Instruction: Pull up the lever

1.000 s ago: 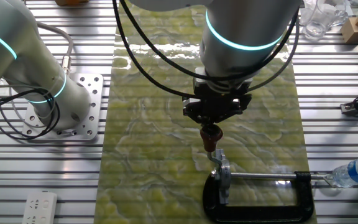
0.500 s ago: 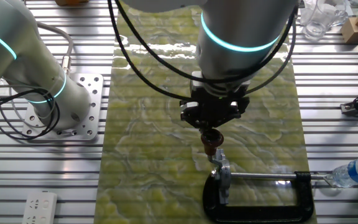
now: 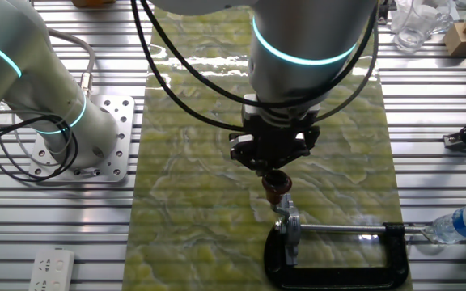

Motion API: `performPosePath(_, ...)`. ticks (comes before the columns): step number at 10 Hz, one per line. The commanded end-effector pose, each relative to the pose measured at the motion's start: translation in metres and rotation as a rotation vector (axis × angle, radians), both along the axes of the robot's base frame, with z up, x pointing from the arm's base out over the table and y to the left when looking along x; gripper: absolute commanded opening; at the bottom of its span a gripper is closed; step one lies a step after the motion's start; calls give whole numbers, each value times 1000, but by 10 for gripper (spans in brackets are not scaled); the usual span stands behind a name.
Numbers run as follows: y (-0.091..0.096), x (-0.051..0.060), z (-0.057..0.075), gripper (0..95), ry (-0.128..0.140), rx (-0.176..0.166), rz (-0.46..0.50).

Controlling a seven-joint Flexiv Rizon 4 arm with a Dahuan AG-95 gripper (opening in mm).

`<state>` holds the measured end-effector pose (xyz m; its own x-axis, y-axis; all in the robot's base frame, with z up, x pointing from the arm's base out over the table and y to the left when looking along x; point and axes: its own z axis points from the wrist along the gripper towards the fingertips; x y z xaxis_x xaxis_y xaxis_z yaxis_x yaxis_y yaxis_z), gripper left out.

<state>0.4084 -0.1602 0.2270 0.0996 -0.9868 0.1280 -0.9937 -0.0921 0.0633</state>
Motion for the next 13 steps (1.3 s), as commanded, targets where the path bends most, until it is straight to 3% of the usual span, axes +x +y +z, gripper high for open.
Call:
performPosePath(1, -1, 0, 1, 0, -5, -9, 12)
performPosePath(4, -6, -1, 0, 0, -11, -2, 18)
performPosePath(8, -7, 0, 0, 0, -27, -24, 41)
performPosePath(10, -5, 4, 1, 0, -24, -14, 31)
performPosePath(13, -4, 15, 3, 0, -36, -58, 68)
